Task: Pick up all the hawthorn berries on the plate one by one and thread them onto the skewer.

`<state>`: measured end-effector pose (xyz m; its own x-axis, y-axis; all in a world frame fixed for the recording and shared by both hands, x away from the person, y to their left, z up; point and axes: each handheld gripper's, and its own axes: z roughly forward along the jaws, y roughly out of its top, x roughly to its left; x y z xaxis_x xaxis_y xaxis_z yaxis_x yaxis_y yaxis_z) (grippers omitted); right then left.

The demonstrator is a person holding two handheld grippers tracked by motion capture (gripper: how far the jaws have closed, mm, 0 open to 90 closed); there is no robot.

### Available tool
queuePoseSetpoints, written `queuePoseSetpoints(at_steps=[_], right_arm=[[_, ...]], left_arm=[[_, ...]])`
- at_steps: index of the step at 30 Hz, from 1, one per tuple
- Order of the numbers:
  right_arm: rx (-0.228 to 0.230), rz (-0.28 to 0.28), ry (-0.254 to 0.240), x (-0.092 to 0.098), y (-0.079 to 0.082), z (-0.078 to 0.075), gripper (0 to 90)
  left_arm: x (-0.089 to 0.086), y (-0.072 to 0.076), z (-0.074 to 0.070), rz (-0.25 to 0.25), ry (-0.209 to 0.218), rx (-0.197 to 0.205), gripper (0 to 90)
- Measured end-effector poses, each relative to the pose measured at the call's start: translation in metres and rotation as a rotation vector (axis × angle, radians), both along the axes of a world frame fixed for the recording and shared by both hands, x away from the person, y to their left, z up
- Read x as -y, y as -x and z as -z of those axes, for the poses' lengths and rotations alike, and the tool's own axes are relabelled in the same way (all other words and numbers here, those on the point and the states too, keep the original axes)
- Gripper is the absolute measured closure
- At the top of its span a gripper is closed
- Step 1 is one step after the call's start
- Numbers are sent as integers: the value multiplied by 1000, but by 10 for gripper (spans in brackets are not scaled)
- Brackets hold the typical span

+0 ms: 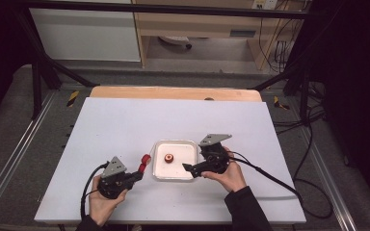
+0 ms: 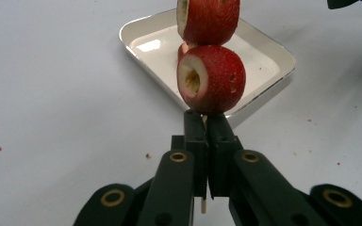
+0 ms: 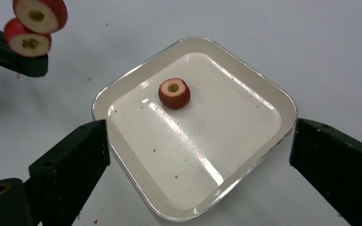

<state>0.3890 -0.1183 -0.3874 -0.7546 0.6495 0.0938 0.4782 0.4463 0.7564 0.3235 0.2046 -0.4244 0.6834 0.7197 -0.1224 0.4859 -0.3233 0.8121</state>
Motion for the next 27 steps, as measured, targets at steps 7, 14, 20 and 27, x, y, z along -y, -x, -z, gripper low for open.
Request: queuePoseSetpoints(at_steps=[7, 14, 20, 27], right_arm=[[-31, -45, 109, -17, -8, -3, 59], [-80, -26, 168, -31, -17, -2, 70], [-87, -74, 221, -45, -26, -3, 89], [-94, -159, 282, -61, -37, 0, 94]], left_arm=[[-16, 2, 2, -22, 10, -10, 883], [-26, 1, 2, -42, 22, -13, 882], [-28, 0, 3, -44, 24, -19, 882], [-26, -1, 6, -38, 12, -29, 881]])
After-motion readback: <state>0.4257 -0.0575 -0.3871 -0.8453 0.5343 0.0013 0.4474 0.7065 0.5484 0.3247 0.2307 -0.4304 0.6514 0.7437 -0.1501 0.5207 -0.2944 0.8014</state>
